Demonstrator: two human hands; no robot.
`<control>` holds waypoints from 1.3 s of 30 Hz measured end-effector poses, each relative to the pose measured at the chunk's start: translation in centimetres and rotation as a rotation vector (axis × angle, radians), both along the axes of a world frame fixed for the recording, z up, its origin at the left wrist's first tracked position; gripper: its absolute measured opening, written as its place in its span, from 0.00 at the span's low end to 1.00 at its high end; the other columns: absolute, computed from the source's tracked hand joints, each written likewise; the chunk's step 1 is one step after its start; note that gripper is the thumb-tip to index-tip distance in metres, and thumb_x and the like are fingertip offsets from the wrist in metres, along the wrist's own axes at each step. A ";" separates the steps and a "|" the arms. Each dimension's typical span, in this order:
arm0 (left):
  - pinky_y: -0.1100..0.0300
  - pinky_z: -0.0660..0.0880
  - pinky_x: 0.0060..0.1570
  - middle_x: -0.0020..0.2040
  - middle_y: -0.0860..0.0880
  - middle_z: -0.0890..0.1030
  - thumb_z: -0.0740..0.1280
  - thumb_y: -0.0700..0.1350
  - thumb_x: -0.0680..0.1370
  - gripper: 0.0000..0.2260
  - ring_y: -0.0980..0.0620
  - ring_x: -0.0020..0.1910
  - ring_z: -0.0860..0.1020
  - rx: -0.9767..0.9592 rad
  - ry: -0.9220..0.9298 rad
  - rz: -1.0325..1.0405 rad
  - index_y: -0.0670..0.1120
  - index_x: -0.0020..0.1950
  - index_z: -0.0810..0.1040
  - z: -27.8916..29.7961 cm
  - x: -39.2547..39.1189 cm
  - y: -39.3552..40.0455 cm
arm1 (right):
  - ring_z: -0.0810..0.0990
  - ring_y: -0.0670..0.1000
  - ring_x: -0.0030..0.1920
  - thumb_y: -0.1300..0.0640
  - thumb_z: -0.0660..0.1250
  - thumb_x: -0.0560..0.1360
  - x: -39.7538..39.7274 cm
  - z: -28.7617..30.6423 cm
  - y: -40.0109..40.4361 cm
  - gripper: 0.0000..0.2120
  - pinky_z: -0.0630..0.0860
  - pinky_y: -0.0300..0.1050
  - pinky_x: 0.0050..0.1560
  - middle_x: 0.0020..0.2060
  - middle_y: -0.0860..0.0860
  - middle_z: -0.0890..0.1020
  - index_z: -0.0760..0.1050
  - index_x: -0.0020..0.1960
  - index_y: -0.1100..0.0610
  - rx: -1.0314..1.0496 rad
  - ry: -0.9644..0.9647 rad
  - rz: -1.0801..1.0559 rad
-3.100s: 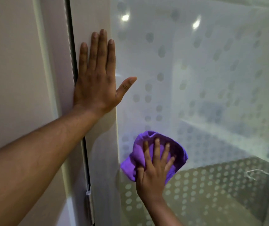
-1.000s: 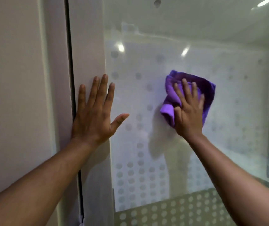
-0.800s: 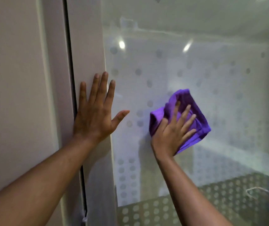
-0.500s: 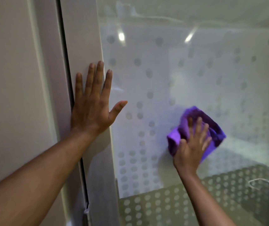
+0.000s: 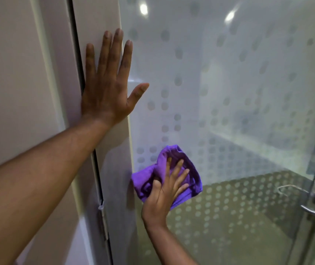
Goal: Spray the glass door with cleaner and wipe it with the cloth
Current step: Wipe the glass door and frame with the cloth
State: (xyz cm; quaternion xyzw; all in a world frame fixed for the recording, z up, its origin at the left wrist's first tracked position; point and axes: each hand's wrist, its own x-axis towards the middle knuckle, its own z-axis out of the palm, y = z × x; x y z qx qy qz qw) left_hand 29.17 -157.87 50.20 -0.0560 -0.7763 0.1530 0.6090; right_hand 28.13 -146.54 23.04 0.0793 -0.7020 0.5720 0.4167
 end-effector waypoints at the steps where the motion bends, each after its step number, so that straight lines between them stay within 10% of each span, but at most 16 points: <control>1: 0.33 0.46 0.83 0.87 0.39 0.49 0.46 0.69 0.85 0.39 0.38 0.87 0.48 -0.001 -0.002 -0.005 0.43 0.87 0.47 0.0 0.1 0.0 | 0.38 0.44 0.85 0.47 0.52 0.80 1.0 0.0 0.1 0.36 0.32 0.58 0.82 0.83 0.31 0.44 0.40 0.82 0.29 -0.025 0.013 0.088; 6: 0.31 0.45 0.82 0.87 0.38 0.48 0.46 0.68 0.85 0.38 0.38 0.87 0.47 0.006 -0.046 -0.014 0.44 0.87 0.46 0.0 0.4 0.3 | 0.55 0.43 0.84 0.46 0.56 0.82 4.2 0.0 4.3 0.29 0.48 0.52 0.85 0.83 0.39 0.63 0.61 0.83 0.47 -0.358 -0.130 0.462; 9: 0.30 0.43 0.82 0.87 0.39 0.46 0.46 0.66 0.86 0.37 0.39 0.87 0.46 0.019 -0.094 -0.031 0.45 0.87 0.43 0.2 0.8 0.5 | 0.81 0.44 0.64 0.52 0.59 0.85 6.1 2.0 7.5 0.16 0.69 0.55 0.76 0.64 0.54 0.83 0.79 0.67 0.57 -0.668 -0.292 0.539; 18: 0.41 0.49 0.84 0.86 0.39 0.58 0.56 0.56 0.87 0.29 0.40 0.86 0.53 0.219 -0.241 -0.458 0.40 0.83 0.63 -12.4 2.9 9.4 | 0.85 0.54 0.37 0.50 0.56 0.86 11.7 4.0 20.1 0.22 0.84 0.47 0.39 0.40 0.55 0.85 0.84 0.44 0.55 -1.033 -0.464 0.837; 24: 0.52 0.74 0.70 0.62 0.52 0.85 0.59 0.66 0.80 0.25 0.59 0.61 0.81 1.129 -1.023 -1.032 0.52 0.60 0.86 -24.2 7.0 21.8 | 0.87 0.56 0.35 0.53 0.84 0.58 15.3 1.6 29.4 0.15 0.86 0.46 0.38 0.39 0.58 0.87 0.87 0.40 0.61 -0.972 -0.612 0.927; 28: 0.50 0.76 0.66 0.58 0.44 0.88 0.57 0.63 0.84 0.27 0.48 0.55 0.86 1.772 -1.682 -1.150 0.48 0.57 0.89 -27.0 8.8 28.5 | 0.89 0.57 0.37 0.55 0.92 0.41 16.4 -0.5 36.2 0.30 0.87 0.50 0.38 0.39 0.59 0.89 0.88 0.40 0.62 -0.978 -0.796 0.909; 33: 0.55 0.83 0.53 0.50 0.44 0.89 0.62 0.62 0.82 0.24 0.46 0.49 0.87 2.092 -1.943 -1.097 0.46 0.53 0.89 -30.5 9.1 37.6 | 0.87 0.55 0.29 0.61 0.92 0.34 18.0 -1.8 44.0 0.30 0.82 0.46 0.25 0.32 0.59 0.87 0.86 0.34 0.65 -1.065 -0.890 0.806; 35: 0.57 0.85 0.47 0.46 0.45 0.89 0.62 0.58 0.83 0.22 0.46 0.45 0.88 2.148 -1.992 -1.060 0.44 0.50 0.90 -31.6 8.8 41.4 | 0.84 0.54 0.22 0.68 0.89 0.48 18.8 -1.9 47.3 0.16 0.75 0.44 0.17 0.26 0.60 0.84 0.83 0.27 0.67 -1.140 -0.874 0.732; 39: 0.57 0.85 0.46 0.45 0.45 0.88 0.64 0.55 0.81 0.18 0.46 0.42 0.87 2.162 -2.118 -0.964 0.43 0.53 0.87 -33.8 7.8 48.2 | 0.89 0.58 0.35 0.62 0.90 0.49 19.1 -5.5 54.9 0.23 0.86 0.51 0.33 0.38 0.61 0.88 0.86 0.41 0.66 -1.234 -0.839 0.755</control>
